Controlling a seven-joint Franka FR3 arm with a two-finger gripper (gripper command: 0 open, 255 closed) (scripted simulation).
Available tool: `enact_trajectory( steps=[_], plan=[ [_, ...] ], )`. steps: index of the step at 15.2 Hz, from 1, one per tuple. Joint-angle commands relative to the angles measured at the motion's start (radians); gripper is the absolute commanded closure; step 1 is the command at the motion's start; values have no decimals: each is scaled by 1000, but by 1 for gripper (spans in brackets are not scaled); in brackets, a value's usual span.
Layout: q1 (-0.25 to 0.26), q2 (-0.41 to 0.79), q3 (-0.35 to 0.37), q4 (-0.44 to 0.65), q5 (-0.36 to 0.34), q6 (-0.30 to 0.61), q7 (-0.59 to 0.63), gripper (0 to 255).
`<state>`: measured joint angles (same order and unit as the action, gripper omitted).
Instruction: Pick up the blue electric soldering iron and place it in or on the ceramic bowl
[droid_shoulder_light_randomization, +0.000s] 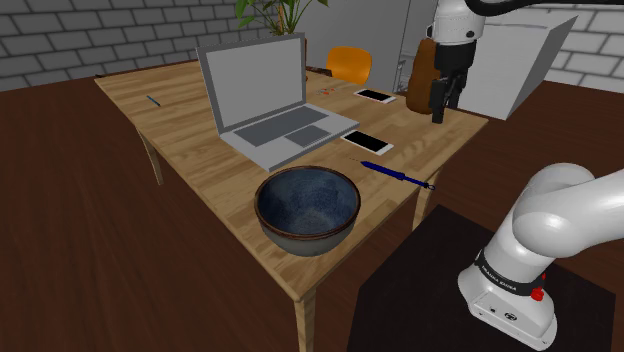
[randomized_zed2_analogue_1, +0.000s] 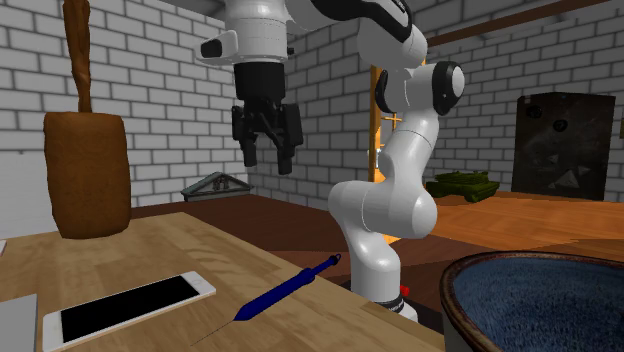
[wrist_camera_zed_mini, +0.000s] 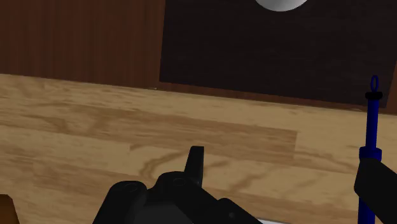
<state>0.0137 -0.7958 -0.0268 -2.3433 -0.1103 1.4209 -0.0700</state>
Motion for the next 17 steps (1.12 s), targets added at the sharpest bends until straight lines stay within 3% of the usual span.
enact_trajectory(
  steps=[1,13,17],
  plan=[
    [0,0,0,0,0,0,0,0],
    [120,132,47,-169,236,375,39,0],
    [131,148,55,-212,255,439,37,0]
  ],
)
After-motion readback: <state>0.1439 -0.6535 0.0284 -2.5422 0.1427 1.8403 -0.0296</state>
